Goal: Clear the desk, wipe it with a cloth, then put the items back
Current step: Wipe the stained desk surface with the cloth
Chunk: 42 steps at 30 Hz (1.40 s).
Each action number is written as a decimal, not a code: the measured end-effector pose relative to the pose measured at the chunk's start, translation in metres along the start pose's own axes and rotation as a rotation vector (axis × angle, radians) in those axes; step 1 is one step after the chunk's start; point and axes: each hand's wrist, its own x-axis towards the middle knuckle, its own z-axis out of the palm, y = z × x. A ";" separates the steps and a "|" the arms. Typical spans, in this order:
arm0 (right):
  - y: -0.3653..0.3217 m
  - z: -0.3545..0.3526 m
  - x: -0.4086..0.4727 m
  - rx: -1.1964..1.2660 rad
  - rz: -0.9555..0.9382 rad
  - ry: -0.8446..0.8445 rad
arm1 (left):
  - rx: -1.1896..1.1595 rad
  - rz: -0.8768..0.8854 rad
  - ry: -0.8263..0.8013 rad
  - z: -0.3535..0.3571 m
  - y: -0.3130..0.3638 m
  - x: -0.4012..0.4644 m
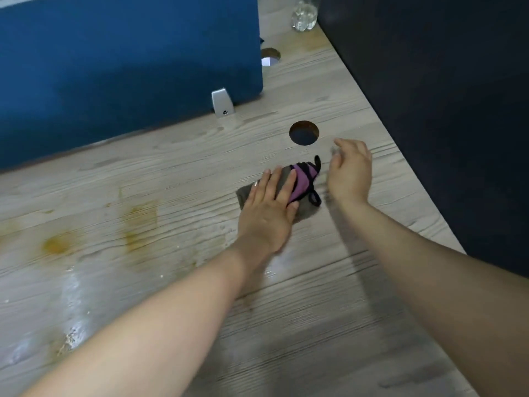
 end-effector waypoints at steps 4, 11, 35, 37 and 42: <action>0.010 -0.002 -0.026 -0.063 0.055 -0.049 | 0.017 -0.175 0.022 -0.017 -0.055 -0.006; 0.023 -0.006 -0.045 -0.058 0.030 -0.074 | 0.036 -0.302 0.072 0.004 0.017 -0.007; -0.036 0.043 -0.052 -0.064 -0.072 -0.114 | 0.046 -0.246 0.062 -0.027 -0.094 -0.004; -0.039 0.049 -0.051 -0.059 -0.084 -0.116 | 0.017 -0.416 0.053 -0.038 -0.119 0.006; -0.044 0.068 -0.047 -0.104 -0.107 -0.137 | 0.026 -0.395 0.131 -0.021 -0.093 -0.019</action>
